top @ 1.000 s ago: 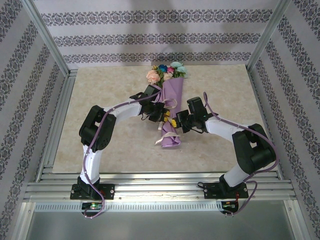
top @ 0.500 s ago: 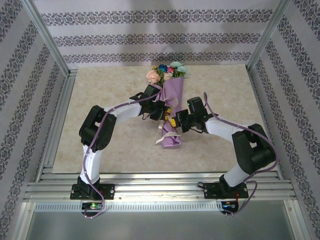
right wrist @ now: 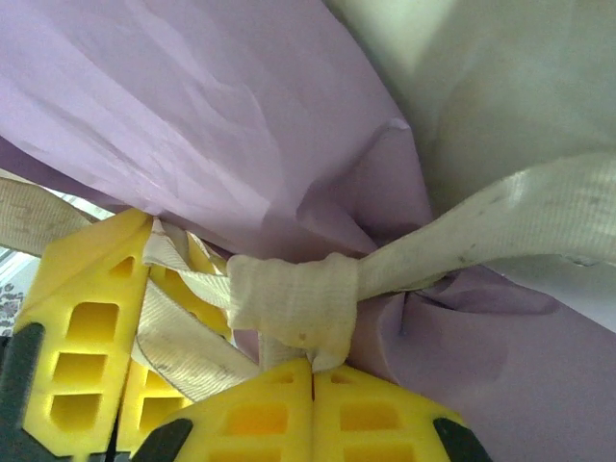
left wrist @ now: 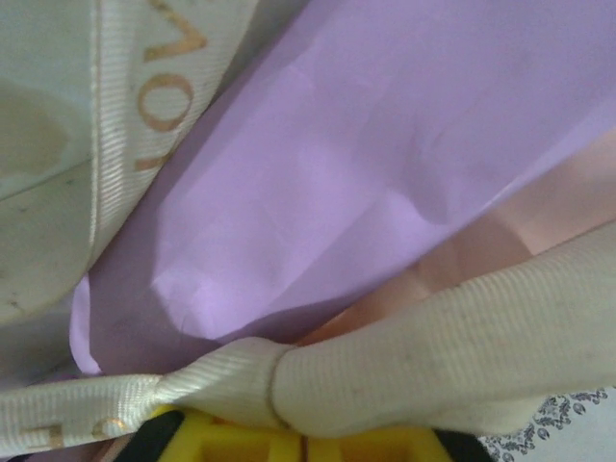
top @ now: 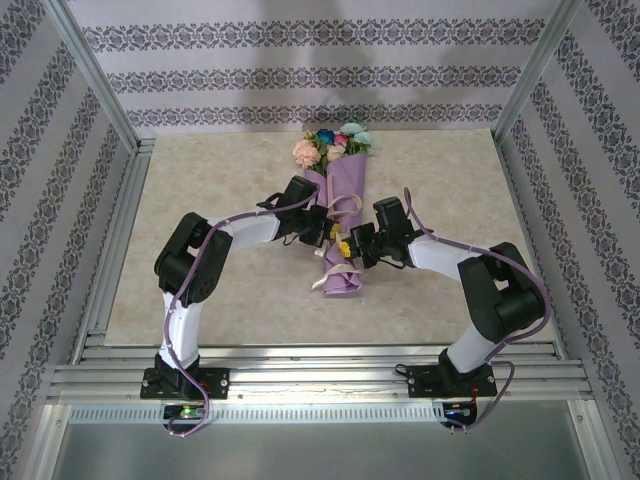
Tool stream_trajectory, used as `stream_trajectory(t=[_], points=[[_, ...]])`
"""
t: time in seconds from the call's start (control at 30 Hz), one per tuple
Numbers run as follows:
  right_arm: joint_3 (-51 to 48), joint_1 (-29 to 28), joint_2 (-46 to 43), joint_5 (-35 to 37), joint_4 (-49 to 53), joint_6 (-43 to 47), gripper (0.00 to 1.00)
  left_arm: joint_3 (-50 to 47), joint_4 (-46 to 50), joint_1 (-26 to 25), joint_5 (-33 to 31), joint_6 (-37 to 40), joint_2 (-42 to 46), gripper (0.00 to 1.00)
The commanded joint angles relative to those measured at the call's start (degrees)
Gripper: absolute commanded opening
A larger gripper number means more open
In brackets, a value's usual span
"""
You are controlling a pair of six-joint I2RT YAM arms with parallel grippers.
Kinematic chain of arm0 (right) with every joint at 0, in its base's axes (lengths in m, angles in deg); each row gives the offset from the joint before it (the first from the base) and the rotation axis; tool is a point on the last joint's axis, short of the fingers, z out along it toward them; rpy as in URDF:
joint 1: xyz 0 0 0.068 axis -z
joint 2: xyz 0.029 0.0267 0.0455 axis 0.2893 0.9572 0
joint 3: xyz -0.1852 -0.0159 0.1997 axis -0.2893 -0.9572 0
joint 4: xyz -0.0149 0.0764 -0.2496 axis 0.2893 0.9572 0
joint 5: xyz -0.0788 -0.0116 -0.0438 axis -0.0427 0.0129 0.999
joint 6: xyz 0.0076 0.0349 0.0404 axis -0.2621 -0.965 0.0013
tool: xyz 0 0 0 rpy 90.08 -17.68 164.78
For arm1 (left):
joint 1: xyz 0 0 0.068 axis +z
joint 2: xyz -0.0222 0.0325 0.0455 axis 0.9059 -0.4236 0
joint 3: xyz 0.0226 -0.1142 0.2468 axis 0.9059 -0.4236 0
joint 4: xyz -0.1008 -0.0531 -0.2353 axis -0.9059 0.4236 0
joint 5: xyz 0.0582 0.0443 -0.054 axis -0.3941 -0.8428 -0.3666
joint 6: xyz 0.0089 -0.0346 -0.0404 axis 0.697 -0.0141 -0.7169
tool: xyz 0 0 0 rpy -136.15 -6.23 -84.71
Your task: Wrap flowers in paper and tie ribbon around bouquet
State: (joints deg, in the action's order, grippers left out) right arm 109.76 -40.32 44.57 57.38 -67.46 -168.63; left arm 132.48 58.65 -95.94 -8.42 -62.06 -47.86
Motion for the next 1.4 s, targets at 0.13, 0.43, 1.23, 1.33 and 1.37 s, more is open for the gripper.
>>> stream_trajectory(t=[0.13,0.43,1.23,1.33,1.37], points=[[0.3,1.1,-0.6,-0.6,2.8,2.2,0.06,-4.3,-8.8,-0.6,-1.7,-0.4,3.9,0.00],[1.6,3.0,-6.9,1.3,6.4,2.3,0.31,-7.0,-12.2,-0.8,-2.0,-0.4,4.1,0.00],[7.3,2.2,0.2,5.7,3.6,-11.1,0.30,-6.5,-10.5,-1.0,-2.8,-0.2,4.3,0.00],[6.4,1.7,-1.0,6.4,4.5,-11.3,0.31,-6.4,-10.5,-1.0,-2.7,-0.3,4.2,0.00],[6.3,1.8,-1.2,6.4,4.7,-11.3,0.31,-6.4,-10.5,-1.0,-2.7,-0.3,4.2,0.00]])
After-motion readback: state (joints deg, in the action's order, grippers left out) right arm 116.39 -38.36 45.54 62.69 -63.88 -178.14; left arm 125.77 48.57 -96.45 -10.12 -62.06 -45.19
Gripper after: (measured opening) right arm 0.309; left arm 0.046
